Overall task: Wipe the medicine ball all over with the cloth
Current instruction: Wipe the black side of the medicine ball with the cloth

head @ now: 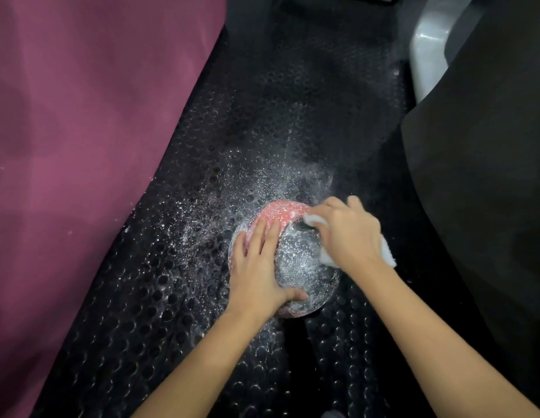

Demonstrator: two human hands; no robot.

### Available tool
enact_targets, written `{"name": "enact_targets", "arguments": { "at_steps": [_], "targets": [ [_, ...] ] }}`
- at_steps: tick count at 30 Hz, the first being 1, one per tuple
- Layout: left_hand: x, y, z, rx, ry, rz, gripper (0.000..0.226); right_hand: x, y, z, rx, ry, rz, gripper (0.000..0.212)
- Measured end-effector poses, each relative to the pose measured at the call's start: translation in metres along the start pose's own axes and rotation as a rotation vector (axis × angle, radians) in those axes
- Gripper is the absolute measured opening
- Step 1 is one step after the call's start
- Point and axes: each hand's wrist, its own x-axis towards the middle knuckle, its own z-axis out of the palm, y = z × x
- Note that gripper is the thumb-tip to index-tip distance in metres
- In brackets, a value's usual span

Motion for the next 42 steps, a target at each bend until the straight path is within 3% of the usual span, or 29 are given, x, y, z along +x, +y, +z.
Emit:
{"name": "enact_targets", "arguments": {
  "at_steps": [2, 8, 12, 14, 17, 22, 25, 30, 33, 37, 42],
  "targets": [
    [0.001, -0.003, 0.001, -0.001, 0.008, 0.022, 0.134, 0.001, 0.01, 0.003, 0.076, -0.022, 0.115, 0.028],
    [0.003, -0.02, -0.007, -0.066, -0.055, 0.059, 0.134, 0.008, 0.005, 0.001, 0.065, -0.047, 0.112, 0.029],
    [0.0, -0.017, -0.008, -0.015, -0.057, 0.051, 0.133, -0.003, -0.012, -0.002, -0.056, 0.043, -0.038, 0.023],
    [-0.002, -0.014, -0.008, -0.004, -0.057, 0.053, 0.131, -0.003, -0.008, -0.006, -0.096, 0.011, -0.094, 0.024],
    [0.0, -0.008, -0.006, 0.008, -0.065, 0.063, 0.128, 0.001, -0.002, -0.007, -0.031, -0.042, 0.043, 0.026],
    [0.001, 0.0, -0.006, 0.04, -0.07, 0.079, 0.128, -0.008, -0.008, -0.004, -0.092, 0.028, -0.093, 0.022],
    [0.001, 0.002, -0.006, 0.045, -0.075, 0.078, 0.128, 0.001, 0.006, -0.007, -0.027, -0.019, 0.06, 0.025],
    [0.001, 0.001, -0.007, 0.013, -0.076, 0.055, 0.13, -0.012, -0.012, 0.0, -0.052, 0.088, -0.112, 0.021],
    [0.005, 0.003, -0.01, 0.027, -0.082, 0.061, 0.13, 0.0, -0.008, -0.005, -0.044, 0.015, 0.003, 0.025],
    [0.008, 0.002, -0.01, 0.012, -0.078, 0.062, 0.131, -0.011, -0.016, -0.003, -0.068, 0.092, -0.088, 0.023],
    [0.007, 0.003, -0.009, 0.034, -0.08, 0.076, 0.131, -0.008, -0.012, -0.004, -0.041, 0.065, 0.015, 0.022]
  ]
}}
